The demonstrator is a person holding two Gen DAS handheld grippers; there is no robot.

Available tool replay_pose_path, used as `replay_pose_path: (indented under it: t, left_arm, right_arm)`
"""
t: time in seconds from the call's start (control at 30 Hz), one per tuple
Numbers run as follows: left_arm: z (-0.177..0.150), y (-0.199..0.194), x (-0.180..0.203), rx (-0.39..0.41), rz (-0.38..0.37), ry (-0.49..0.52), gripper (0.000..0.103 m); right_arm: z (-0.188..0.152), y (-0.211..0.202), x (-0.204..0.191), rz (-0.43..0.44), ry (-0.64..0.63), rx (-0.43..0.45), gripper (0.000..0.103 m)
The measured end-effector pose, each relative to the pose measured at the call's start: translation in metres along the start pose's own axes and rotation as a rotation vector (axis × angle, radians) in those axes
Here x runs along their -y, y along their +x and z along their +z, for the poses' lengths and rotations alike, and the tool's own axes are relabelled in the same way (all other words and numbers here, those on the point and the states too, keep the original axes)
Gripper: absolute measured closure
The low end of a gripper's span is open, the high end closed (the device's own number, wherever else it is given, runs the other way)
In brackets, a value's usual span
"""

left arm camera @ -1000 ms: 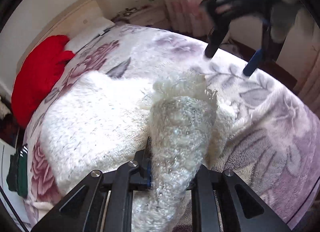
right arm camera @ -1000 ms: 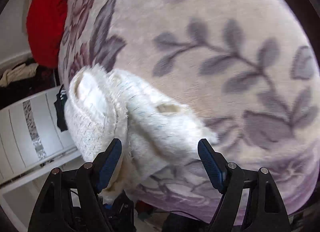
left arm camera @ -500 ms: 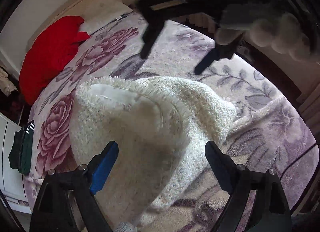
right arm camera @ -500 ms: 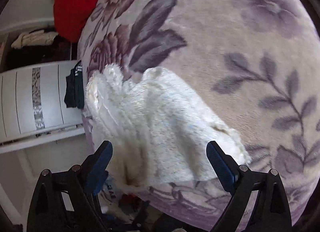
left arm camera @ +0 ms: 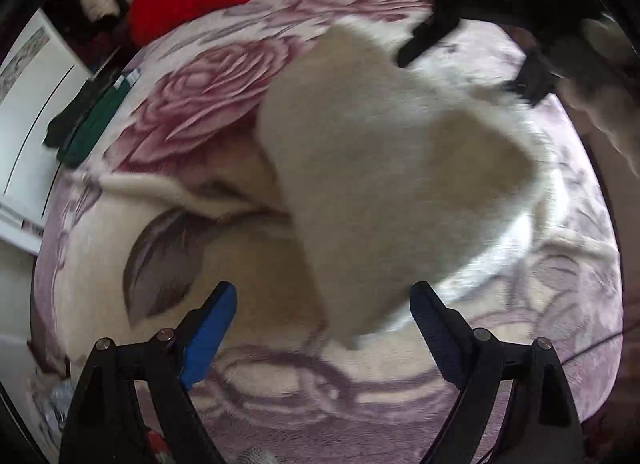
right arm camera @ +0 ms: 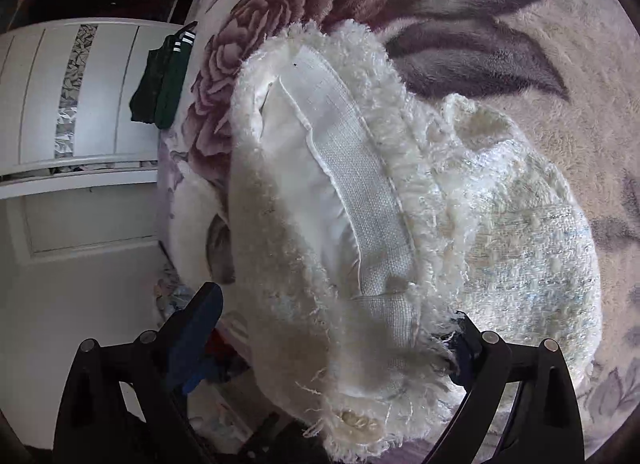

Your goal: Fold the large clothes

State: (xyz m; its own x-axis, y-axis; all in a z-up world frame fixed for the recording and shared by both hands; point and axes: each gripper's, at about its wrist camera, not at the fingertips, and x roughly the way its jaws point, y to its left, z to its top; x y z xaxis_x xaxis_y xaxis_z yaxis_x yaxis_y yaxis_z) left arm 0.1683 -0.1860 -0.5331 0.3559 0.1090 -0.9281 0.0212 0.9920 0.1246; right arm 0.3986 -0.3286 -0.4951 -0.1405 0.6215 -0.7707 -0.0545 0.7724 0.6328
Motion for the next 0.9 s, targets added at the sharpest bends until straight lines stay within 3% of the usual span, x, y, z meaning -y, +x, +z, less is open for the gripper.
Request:
replay_pose_path:
  t: [0.03, 0.07, 0.1, 0.13, 0.2, 0.33, 0.47, 0.6, 0.77, 0.9]
  left_arm:
    - [0.002, 0.003, -0.007, -0.003, 0.003, -0.021, 0.015]
    - [0.004, 0.004, -0.011, -0.004, 0.029, -0.033, 0.015]
    - [0.008, 0.004, -0.014, -0.002, 0.038, -0.043, 0.015]
    - [0.012, 0.002, -0.019, 0.003, 0.027, -0.059, 0.015]
    - [0.021, -0.004, -0.028, 0.016, 0.013, -0.098, 0.015]
    - [0.048, -0.028, -0.049, 0.073, -0.095, -0.215, 0.015]
    - [0.091, -0.025, -0.043, 0.110, -0.294, -0.269, 0.015]
    - [0.135, 0.004, -0.006, 0.079, -0.449, -0.241, 0.015]
    - [0.163, 0.059, 0.038, -0.038, -0.430, -0.151, 0.012]
    - [0.161, 0.088, 0.038, -0.074, -0.383, -0.113, 0.003]
  right_arm:
    - [-0.003, 0.005, -0.010, -0.049, -0.033, 0.017, 0.008]
    - [-0.004, 0.011, -0.019, -0.111, -0.072, 0.018, 0.032]
    - [-0.008, 0.019, -0.029, -0.189, -0.109, 0.017, 0.077]
    - [-0.011, 0.025, -0.037, -0.237, -0.142, 0.013, 0.082]
    - [-0.020, 0.024, -0.051, -0.275, -0.184, 0.032, 0.085]
    - [-0.038, -0.046, -0.038, -0.152, -0.041, 0.190, 0.088]
    - [-0.065, -0.105, 0.013, -0.133, 0.156, 0.282, 0.088]
    - [-0.084, -0.106, 0.074, -0.187, 0.294, 0.279, 0.088]
    - [-0.080, -0.070, 0.127, -0.156, 0.398, 0.232, 0.088]
    - [-0.067, -0.030, 0.147, -0.168, 0.414, 0.195, 0.088]
